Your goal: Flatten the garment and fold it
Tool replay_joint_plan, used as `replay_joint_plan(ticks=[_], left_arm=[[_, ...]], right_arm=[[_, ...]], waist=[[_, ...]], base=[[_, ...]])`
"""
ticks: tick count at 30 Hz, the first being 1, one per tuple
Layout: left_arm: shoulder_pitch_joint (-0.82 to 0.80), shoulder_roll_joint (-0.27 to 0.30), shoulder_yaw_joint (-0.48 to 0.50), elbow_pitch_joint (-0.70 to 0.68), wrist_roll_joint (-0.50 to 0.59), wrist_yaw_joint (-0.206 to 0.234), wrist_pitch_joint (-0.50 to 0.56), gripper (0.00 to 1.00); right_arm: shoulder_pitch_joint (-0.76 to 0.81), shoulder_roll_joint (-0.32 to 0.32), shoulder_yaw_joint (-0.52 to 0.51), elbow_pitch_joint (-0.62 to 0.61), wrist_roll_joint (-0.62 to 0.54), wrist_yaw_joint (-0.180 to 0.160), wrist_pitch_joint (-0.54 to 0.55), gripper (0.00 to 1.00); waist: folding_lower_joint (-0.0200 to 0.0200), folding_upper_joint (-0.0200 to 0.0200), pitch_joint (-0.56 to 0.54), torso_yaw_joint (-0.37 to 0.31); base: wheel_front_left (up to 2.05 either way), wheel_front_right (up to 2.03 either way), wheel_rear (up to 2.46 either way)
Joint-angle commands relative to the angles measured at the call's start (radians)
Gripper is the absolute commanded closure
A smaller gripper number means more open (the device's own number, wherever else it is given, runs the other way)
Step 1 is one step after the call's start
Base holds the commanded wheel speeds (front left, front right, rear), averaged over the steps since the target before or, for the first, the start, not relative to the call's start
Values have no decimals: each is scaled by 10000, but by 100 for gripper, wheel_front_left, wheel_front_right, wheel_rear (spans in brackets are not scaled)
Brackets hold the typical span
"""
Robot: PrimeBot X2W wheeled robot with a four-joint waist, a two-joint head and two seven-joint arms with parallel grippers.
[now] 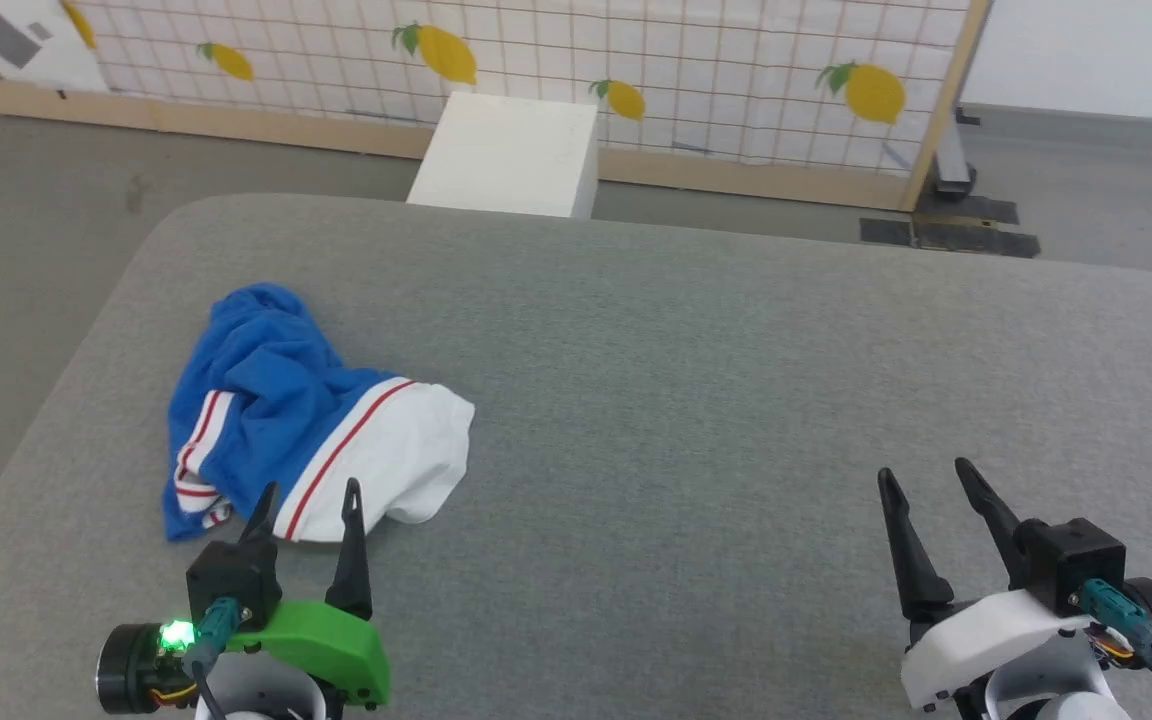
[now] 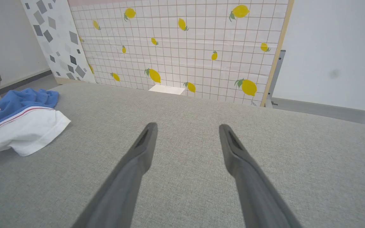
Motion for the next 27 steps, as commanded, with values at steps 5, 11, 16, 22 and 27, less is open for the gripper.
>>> replay_joint_plan(ticks=[5,11,16,22,27], left_arm=[[-123,-19,69,117,-173,77,-183,0],[-122,-21,113,203,-240,91,-306,0],[-132,-24,151,290,-296,107,-411,0],[-137,-26,190,382,-366,134,-533,0],[-135,-28,203,449,-430,161,-633,0]], right_arm=[[96,2,86,162,227,-6,-192,0],[76,3,166,300,358,-7,-316,0],[67,3,233,431,476,-7,-421,0],[70,3,286,569,608,-8,-544,0],[80,4,343,676,705,-9,-645,0]], waist=[[0,0,38,438],[0,0,60,764],[0,0,59,1017],[0,0,43,1287],[0,0,38,1493]], base=[[0,0,0],[0,0,0],[0,0,0],[0,0,0],[0,0,0]])
